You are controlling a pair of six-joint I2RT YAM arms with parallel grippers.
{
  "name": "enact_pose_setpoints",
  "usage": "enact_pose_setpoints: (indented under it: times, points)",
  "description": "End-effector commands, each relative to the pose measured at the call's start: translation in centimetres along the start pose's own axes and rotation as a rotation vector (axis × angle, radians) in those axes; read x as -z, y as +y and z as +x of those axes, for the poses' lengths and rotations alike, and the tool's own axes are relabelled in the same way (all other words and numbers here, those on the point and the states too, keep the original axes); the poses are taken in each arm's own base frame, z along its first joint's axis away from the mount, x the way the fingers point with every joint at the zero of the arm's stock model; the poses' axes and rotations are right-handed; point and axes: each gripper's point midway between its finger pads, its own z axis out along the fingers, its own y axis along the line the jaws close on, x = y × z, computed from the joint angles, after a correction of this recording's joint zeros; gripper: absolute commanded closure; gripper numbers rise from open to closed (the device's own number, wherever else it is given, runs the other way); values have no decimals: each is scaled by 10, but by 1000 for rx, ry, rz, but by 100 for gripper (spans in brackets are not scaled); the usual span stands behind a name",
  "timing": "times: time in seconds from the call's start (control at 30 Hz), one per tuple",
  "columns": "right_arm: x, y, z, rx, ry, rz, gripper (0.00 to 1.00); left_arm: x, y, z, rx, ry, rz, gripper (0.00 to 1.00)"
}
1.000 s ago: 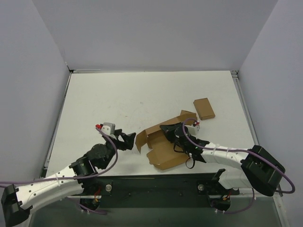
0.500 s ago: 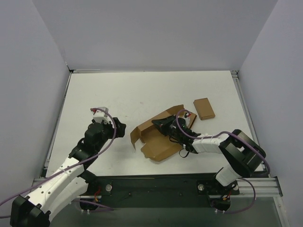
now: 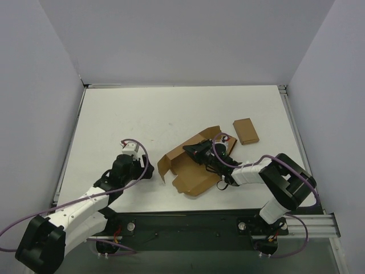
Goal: Fold the paper box
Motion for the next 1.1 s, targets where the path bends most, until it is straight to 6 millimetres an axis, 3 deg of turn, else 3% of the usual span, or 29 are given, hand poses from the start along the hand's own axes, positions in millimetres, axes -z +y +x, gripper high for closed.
enact_pose_setpoints:
  times: [0.0, 0.4, 0.47, 0.67, 0.93, 1.07]
  points:
    - [0, 10, -3, 31, -6, -57, 100, -6, -22, -14, -27, -38, 95, 19]
    - [-11, 16, 6, 79, -1, -53, 100, -1, -25, 15, -8, 67, 35, 20]
    - [-13, 18, 10, 83, 7, -52, 100, 0, -20, 28, -16, 121, 9, 20]
    - [-19, 19, 17, 95, 20, -52, 100, -2, -39, 39, -92, 164, 45, 20]
    - [-19, 13, 18, 112, 26, -37, 100, 0, -37, 36, -82, 142, 20, 20]
    - [-18, 8, 18, 106, 31, -35, 100, 2, -23, 37, -41, 122, -52, 20]
